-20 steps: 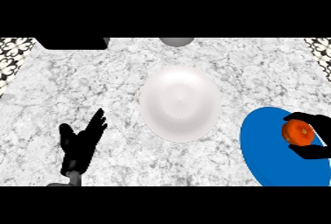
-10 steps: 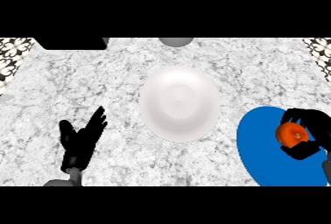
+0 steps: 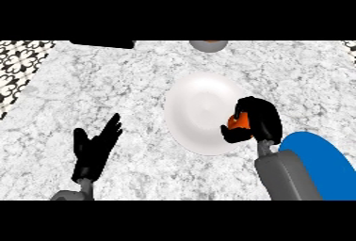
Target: Pick the squash from the plate and place it in the plate
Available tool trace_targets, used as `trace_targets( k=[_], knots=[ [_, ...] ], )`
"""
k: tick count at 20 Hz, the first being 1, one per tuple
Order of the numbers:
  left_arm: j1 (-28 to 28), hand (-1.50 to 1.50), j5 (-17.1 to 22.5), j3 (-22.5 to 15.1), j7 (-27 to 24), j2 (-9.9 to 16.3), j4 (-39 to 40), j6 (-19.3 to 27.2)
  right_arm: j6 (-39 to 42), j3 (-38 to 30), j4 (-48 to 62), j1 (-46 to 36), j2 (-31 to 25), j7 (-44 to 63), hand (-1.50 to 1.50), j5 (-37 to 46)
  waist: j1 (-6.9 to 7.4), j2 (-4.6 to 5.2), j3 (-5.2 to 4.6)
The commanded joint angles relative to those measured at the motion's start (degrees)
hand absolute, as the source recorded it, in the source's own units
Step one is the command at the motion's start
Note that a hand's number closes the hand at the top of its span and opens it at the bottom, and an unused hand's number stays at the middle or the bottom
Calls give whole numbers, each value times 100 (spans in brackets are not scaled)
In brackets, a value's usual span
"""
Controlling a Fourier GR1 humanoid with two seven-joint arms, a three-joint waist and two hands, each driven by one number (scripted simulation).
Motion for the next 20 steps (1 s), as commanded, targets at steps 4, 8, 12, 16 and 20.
trace_targets(
  k=[4, 8, 12, 16, 20],
  knots=[
    [-130, 0, -35, -149, 106, -22, 35, -108, -1390, 593, -196, -1004, 467, 1884, 150, 966, 259, -7, 10],
    [-167, 0, -53, -208, 98, -149, 107, -55, -2122, 801, -197, -1431, 474, 3009, 150, 1433, 259, 20, 13],
    [-234, 0, -58, -223, 106, -150, 127, -81, -2766, 1103, -74, -1662, 477, 4171, 150, 1911, 248, 47, 24],
    [-226, 0, -111, -221, 33, -119, 162, -75, -3312, 1292, 6, -1903, 477, 5074, 150, 2407, 206, 56, 36],
    [-237, 0, -43, -111, 87, -108, 147, -36, -3538, 1298, 295, -1926, 477, 5515, 150, 3081, 99, 74, 40]
  ],
)
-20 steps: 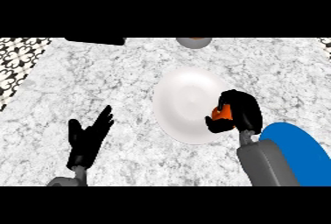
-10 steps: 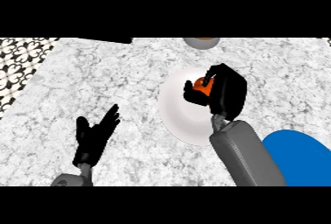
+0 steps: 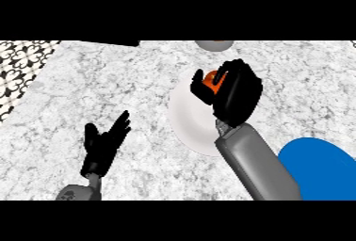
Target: Pick the squash from the plate and place it in the plate
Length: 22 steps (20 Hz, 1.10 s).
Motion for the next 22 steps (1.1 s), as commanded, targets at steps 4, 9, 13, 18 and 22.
trace_targets(
  k=[4, 9, 13, 18, 22],
  knots=[
    [19, 0, 83, 203, -21, 132, 35, -16, -710, 142, 311, -64, 42, 1840, 150, 1210, -212, -2, 10],
    [185, 0, 29, 153, -122, 38, -68, 92, -905, -15, 444, 181, 41, 2215, 150, 1925, -321, -2, 24],
    [122, 0, 19, 193, -144, -43, 66, 179, -1301, -228, 591, 345, 41, 2224, 150, 2088, -454, 36, 28],
    [198, 0, -39, 166, -338, -86, 103, 191, -1569, -460, 957, 337, 41, 2227, 150, 2146, -428, 53, 28],
    [338, 0, -17, 195, -238, -18, -84, 198, -1570, -1192, 1114, 558, 41, 2009, 150, 1416, -482, 52, 42]
  ],
)
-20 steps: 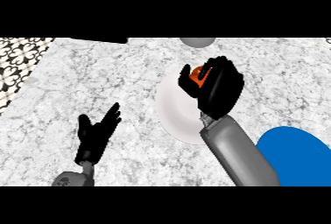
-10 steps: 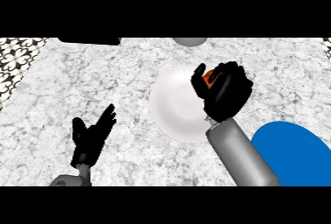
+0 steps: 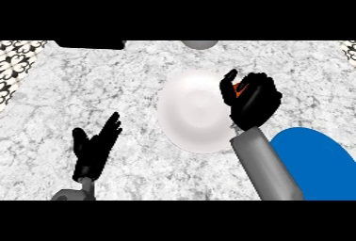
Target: Pick the squash from the plate and place it in the plate
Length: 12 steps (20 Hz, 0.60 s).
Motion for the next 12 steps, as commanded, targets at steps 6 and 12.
trace_targets(
  k=[6, 12],
  knots=[
    [-129, 0, 63, 63, 56, 87, 63, -140, -467, -268, 1548, -285, 60, 644, -150, -2289, 134, 68, -2],
    [-101, 0, -5, 26, 137, -76, 44, 51, -2483, -229, 2241, -261, 61, -1063, -150, -3392, -5, 50, 3]
  ],
)
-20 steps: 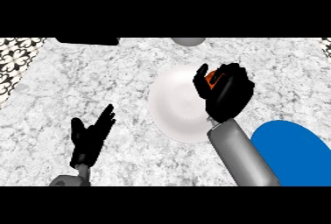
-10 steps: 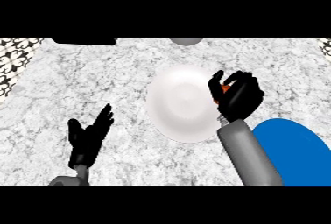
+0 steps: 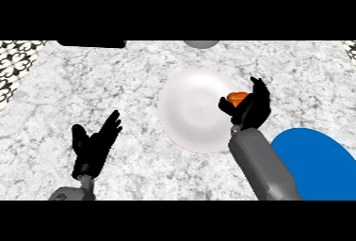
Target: Pick the squash from the plate and place it in the plate
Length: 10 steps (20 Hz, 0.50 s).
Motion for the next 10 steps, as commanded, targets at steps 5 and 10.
trace_targets(
  k=[5, 10],
  knots=[
    [47, 0, -20, 73, -111, 14, 135, 3, -2301, 247, 213, -201, 22, -299, -150, -648, -56, -17, -5],
    [320, 0, -52, 33, 94, -65, -172, 186, -2621, 318, -435, 329, 21, -411, -150, -909, -291, -108, -12]
  ],
)
